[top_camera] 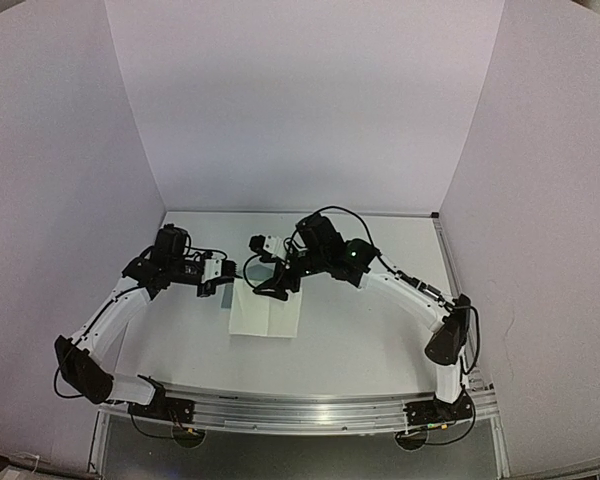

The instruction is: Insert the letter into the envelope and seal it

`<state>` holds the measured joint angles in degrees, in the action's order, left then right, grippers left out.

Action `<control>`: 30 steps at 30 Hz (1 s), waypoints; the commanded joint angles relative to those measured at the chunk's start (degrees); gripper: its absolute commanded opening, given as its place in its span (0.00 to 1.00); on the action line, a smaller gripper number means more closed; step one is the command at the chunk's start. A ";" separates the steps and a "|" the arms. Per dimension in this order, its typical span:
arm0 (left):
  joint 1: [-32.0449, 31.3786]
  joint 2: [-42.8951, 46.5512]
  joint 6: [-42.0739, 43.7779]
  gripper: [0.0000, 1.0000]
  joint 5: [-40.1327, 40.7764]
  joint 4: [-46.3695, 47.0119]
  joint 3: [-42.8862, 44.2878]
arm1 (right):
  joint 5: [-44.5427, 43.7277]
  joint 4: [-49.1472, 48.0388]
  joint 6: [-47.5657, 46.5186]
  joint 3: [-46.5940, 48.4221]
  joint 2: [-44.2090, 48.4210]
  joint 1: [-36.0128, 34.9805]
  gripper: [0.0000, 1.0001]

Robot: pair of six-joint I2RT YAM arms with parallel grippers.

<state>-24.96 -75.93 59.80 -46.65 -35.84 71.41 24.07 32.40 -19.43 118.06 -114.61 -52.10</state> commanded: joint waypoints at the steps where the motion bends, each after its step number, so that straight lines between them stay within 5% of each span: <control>1: -0.77 -0.99 -1.18 0.00 -0.73 -3.44 3.69 | 3.04 1.58 0.64 3.36 -2.32 -0.09 0.89; 12: -1.32 -2.40 -8.19 0.00 0.76 -3.41 5.09 | 4.57 6.46 -1.35 10.30 -8.19 -2.32 0.78; 16: -1.31 -2.32 -8.34 0.00 0.15 -3.99 5.14 | 1.96 6.75 -1.51 11.47 -8.93 -2.47 0.55; 26: -1.33 -1.89 -6.39 0.00 -1.75 -6.35 5.72 | 3.71 6.75 -2.46 12.07 -7.92 -2.37 0.40; 30: -1.34 -1.69 -6.60 0.00 -2.90 -7.15 5.93 | 3.93 6.65 -2.54 11.92 -8.03 -2.23 0.25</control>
<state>-26.00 -78.35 53.10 -47.02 -41.28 74.21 26.77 38.36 -21.02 128.03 -122.80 -54.04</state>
